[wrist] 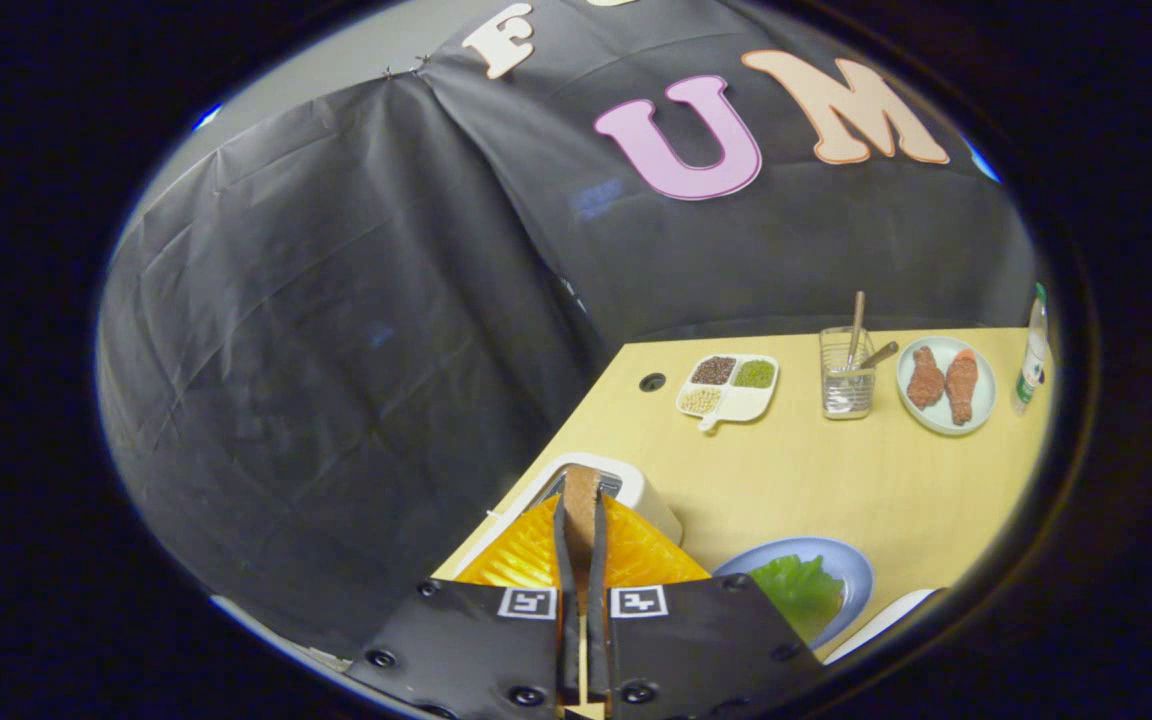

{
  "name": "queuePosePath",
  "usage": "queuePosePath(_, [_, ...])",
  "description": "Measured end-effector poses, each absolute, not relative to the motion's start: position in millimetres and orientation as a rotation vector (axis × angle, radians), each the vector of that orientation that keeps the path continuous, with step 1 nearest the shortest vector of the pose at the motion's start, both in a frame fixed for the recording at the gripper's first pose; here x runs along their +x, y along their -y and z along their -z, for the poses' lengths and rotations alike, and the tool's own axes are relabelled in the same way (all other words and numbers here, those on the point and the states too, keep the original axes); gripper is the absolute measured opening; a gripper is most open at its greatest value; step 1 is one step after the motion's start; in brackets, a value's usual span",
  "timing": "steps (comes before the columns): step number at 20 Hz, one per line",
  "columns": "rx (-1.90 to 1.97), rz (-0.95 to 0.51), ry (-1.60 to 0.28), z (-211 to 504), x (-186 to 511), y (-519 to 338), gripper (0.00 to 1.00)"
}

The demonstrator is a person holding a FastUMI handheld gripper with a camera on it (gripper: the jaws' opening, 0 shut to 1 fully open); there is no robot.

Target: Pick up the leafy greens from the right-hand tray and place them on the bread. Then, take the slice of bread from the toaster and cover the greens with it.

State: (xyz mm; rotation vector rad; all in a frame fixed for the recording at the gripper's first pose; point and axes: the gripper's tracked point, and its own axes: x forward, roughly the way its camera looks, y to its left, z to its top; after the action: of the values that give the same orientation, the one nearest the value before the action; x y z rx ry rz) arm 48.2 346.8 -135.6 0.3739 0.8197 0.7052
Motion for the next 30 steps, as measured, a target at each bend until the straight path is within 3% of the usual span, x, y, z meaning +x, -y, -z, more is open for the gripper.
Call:
queuePosePath(6, [0.399, -0.639, -0.799, 146, 49, -308, 0.06])
queuePosePath(21, [0.447, -0.449, -0.957, 266, 28, -246, 0.06])
queuePosePath(26, [0.392, -0.392, -0.986, 295, 26, -221, 0.09])
queuePosePath(30, [0.364, -0.358, -1.003, 307, 27, -203, 0.18])
